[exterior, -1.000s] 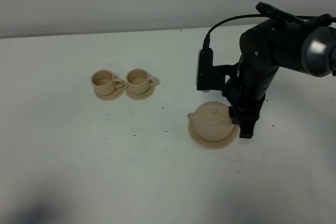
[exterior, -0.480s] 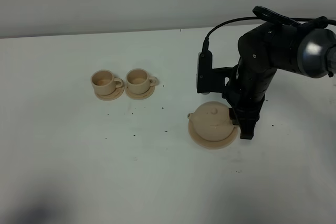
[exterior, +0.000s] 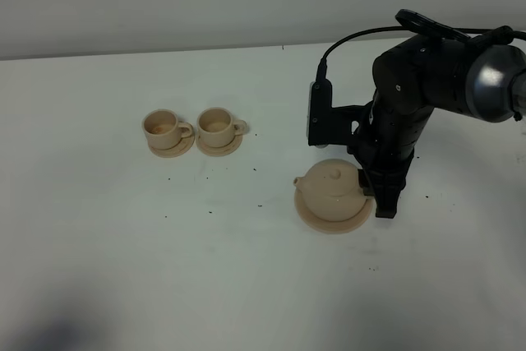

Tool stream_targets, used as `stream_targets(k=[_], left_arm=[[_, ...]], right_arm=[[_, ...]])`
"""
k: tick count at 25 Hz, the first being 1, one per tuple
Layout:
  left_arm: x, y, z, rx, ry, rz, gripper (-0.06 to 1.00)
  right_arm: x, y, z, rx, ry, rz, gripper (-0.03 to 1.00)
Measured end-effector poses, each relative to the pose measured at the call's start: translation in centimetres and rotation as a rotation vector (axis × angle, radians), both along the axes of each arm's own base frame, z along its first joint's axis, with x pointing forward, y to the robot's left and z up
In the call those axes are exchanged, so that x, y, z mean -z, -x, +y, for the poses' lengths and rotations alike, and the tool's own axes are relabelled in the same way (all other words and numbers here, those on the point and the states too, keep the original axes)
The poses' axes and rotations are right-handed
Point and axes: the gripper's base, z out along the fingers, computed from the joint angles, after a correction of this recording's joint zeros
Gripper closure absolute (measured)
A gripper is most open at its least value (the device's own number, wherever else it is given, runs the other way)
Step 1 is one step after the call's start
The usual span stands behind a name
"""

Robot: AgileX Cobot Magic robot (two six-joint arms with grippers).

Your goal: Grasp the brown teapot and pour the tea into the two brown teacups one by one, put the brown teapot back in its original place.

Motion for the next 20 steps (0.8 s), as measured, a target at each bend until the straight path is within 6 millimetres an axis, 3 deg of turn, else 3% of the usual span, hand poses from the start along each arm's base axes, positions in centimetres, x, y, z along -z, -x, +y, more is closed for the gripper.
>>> stream_targets(k=[14,20], left_arm=[[0.00,0.00,0.00,0.000,0.000,0.000,0.55],[0.00,0.00,0.00,-0.001,0.001,0.000,0.55]], right_arm=[[0.01,0.01,-0.05,-0.014,0.008,0.000,0.57],[0.95,-0.33,0.07,-0.047,0.019,-0.010,0.57]])
